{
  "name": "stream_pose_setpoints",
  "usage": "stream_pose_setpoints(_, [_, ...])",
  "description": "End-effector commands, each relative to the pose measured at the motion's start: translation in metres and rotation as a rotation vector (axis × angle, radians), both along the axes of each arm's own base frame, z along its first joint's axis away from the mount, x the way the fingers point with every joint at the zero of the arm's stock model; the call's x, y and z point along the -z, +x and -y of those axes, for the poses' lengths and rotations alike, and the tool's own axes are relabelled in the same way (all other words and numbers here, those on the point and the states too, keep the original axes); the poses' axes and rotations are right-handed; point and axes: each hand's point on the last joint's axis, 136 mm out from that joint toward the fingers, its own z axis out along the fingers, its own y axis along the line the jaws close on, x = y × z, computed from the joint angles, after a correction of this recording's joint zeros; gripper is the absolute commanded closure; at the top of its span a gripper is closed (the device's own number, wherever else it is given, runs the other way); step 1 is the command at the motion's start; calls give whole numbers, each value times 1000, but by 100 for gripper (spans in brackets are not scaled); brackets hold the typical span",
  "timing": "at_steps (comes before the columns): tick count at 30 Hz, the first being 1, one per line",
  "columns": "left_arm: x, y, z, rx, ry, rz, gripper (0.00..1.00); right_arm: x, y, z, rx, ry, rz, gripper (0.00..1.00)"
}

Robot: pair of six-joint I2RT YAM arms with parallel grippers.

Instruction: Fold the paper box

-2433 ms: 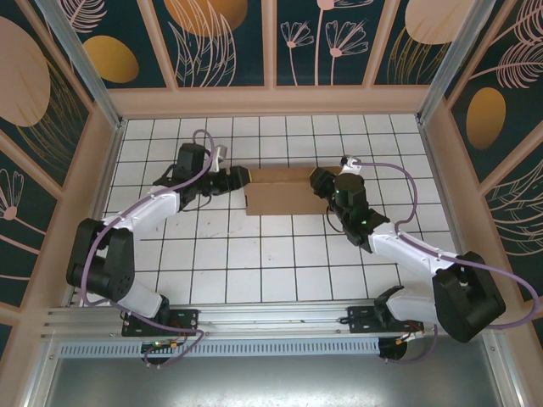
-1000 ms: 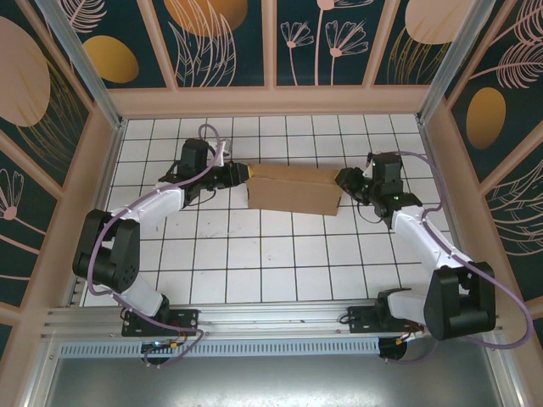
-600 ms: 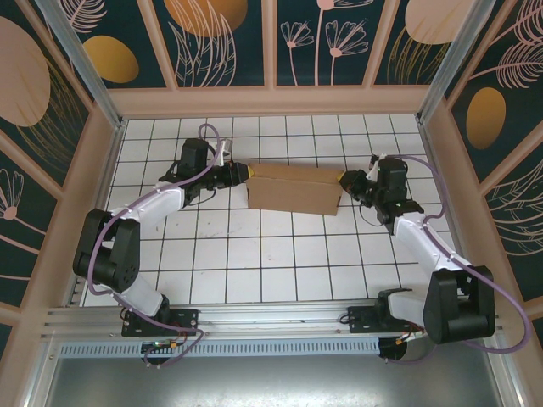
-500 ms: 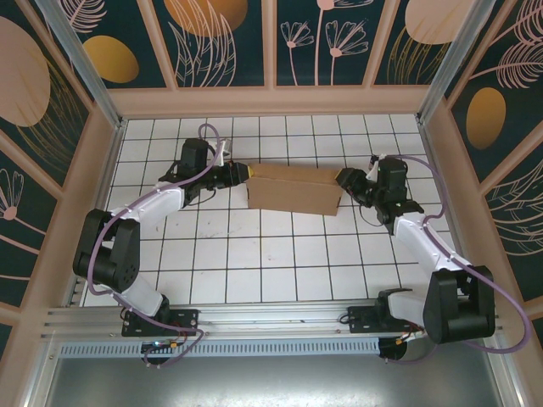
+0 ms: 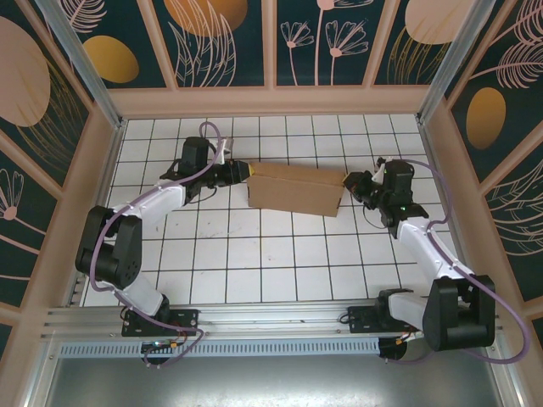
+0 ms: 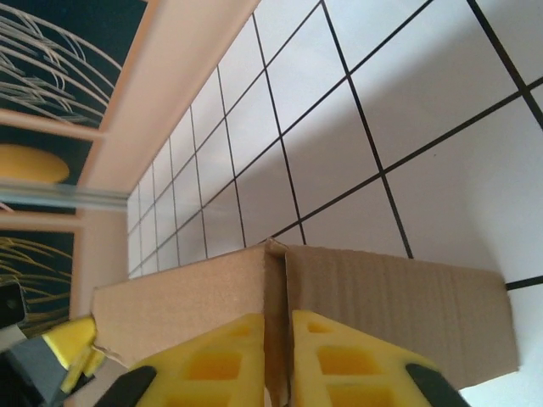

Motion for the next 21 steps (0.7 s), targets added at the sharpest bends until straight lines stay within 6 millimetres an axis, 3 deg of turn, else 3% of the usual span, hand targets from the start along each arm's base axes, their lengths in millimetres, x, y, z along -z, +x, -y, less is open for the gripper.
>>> stream_pose_setpoints(1, [109,-45,-31,-50,221,-343,80,21,-8,-2,-25,2,-56,100])
stream_pose_setpoints(5, [110,-46,-31,-48,223,-347,80,3,-4,-6,-69,-29,-2,99])
stream_pose_setpoints(9, [103,-34,-32,-27,265,-304,79,-28,3,10,-83,-253,99,44])
stream_pose_setpoints(13, [103,-29,-32,8,308,-279,78,-52,9,24,-161,-558,194,21])
stream_pose_setpoints(16, [103,-27,-30,21,304,-282,77,-59,5,9,-374,-731,277,2])
stream_pose_setpoints(21, [99,-27,-28,41,305,-275,77,-40,-18,-35,-847,-968,440,1])
